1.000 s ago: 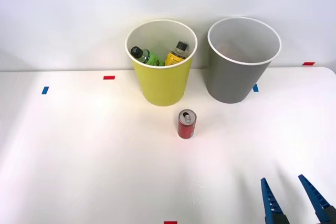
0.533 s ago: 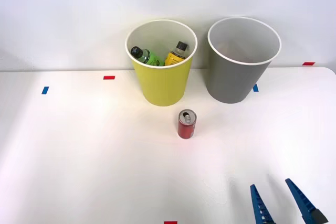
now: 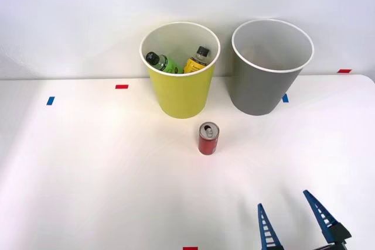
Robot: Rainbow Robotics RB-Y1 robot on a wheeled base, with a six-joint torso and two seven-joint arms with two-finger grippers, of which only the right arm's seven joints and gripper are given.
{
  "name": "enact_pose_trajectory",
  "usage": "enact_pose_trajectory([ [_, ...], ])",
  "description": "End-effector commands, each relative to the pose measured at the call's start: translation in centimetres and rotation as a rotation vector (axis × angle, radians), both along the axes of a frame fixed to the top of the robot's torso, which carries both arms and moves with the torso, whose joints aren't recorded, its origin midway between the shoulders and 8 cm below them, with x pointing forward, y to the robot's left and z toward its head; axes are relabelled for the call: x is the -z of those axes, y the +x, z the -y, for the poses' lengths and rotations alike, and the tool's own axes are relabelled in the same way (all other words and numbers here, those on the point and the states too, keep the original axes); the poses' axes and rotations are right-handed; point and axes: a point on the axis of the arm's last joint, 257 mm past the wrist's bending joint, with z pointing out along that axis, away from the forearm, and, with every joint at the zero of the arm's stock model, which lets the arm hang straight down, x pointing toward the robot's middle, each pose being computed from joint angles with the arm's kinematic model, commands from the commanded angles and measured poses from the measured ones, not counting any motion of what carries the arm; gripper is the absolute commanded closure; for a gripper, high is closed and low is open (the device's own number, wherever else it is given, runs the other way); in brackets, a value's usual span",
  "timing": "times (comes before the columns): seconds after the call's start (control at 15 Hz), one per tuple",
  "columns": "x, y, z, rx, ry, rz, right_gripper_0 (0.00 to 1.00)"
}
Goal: Put cans in the gray bin, plastic bottles in the light green bin
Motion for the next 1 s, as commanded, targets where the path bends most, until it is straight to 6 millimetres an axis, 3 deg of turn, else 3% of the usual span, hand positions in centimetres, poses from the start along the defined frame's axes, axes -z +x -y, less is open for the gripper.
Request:
enact_pose_trajectory([
  [0.07, 0.2, 0.6, -1.3, 0.017, 0.007, -0.004, 0.00],
  [0.27, 0.3, 2.8, -2.3, 0.014, -0.016, -0.012, 0.00],
  [0.53, -0.1, 6.3, -5.2, -0.055, -0.017, -0.021, 0.00],
  [1.0, 1.4, 11.3, -8.1, -0.112, -0.006, 0.039, 0.00],
])
